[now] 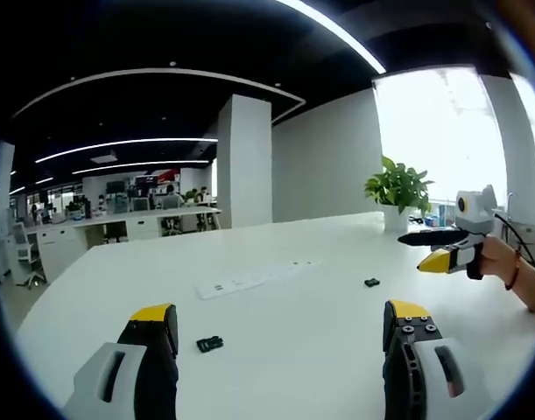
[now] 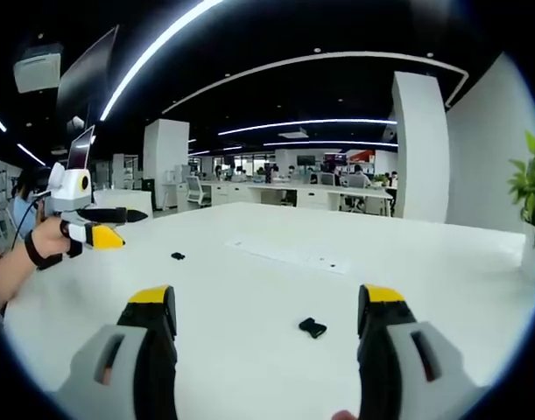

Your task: Snap the two parts of the plastic buckle together until the buckle closes and remains connected.

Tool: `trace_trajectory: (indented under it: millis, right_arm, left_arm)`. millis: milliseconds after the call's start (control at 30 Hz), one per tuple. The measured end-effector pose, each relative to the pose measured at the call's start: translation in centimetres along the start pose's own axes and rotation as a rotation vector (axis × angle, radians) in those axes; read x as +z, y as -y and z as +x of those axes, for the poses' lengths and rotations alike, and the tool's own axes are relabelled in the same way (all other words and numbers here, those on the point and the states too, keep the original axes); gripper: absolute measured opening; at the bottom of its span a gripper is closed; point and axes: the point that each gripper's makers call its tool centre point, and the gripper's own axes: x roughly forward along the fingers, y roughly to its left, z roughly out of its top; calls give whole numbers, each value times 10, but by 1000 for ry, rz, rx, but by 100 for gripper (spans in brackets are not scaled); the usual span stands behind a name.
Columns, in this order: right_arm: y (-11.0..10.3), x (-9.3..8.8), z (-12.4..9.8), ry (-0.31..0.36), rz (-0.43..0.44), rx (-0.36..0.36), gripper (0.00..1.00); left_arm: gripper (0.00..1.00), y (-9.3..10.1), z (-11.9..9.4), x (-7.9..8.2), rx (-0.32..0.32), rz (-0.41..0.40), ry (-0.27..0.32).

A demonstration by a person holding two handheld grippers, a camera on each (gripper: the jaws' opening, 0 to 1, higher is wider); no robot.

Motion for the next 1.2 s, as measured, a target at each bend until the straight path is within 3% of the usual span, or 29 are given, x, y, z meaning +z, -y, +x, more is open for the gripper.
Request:
trace_trajectory:
  millis: [1200]
  right_arm:
    - [7, -1, 27, -38, -24, 4, 85]
  left_arm:
    - [100, -20, 16, -1, -4, -22, -17]
